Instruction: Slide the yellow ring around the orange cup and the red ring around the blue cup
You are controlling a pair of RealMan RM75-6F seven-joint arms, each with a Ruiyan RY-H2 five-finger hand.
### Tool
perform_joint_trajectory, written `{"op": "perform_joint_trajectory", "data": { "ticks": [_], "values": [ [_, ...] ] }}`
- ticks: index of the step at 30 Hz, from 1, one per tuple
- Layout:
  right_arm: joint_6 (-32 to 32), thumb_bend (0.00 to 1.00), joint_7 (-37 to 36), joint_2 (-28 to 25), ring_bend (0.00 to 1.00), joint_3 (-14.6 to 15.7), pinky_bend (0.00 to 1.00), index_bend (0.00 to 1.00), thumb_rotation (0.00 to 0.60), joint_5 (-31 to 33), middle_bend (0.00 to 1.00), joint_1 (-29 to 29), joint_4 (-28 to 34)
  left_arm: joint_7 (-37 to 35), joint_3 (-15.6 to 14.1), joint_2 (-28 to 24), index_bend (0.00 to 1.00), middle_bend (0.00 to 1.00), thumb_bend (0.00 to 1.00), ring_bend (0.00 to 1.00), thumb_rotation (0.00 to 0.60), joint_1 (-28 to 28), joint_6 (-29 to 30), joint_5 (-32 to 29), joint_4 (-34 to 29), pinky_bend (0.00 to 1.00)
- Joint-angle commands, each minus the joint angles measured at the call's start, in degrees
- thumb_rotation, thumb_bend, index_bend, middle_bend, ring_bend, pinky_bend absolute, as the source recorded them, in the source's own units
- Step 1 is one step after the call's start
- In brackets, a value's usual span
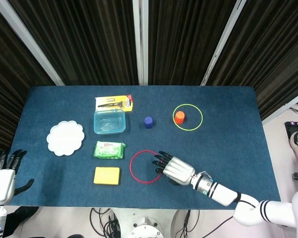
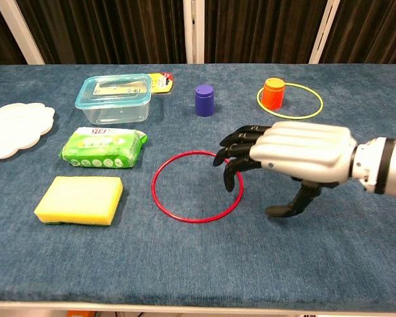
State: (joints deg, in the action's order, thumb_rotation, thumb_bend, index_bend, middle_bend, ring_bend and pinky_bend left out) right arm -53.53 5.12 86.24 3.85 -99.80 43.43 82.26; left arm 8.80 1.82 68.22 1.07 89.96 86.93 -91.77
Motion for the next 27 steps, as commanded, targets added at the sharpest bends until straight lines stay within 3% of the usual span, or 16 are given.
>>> {"op": "perform_joint_trajectory", "data": {
  "ticks": [1,14,27],
  "values": [
    [-0.97,0.22,0.58,2.69,0.0,-0.14,0.0,0.37,0.6,-0.13,0.12,-0.38,-3.08,-0.17,0.01,0.03,0.16,0.12,0.14,0.02,0.6,-0.08,0.07,-0.08,0.14,0.0],
    [-1.69,0.32,-1.5,6.82,0.0,-0.53,0.0,0.46,0.6,1.16,0.14,-0.4,-8.46,-0.59,-0.11,0.18,0.16,0.13,0.14,0.02,0.6,-0.31,0.16,-0.09,0.57,0.0],
    [-3.08,0.35,-1.75,8.15,0.0,-0.33,0.0,0.6,0.6,1.78,0.2,-1.08,-10.24,-1.05,-0.14,0.43,0.16,0.12,0.14,0.02,0.6,-0.17,-0.16,0.03,1.16,0.0]
  ]
}}
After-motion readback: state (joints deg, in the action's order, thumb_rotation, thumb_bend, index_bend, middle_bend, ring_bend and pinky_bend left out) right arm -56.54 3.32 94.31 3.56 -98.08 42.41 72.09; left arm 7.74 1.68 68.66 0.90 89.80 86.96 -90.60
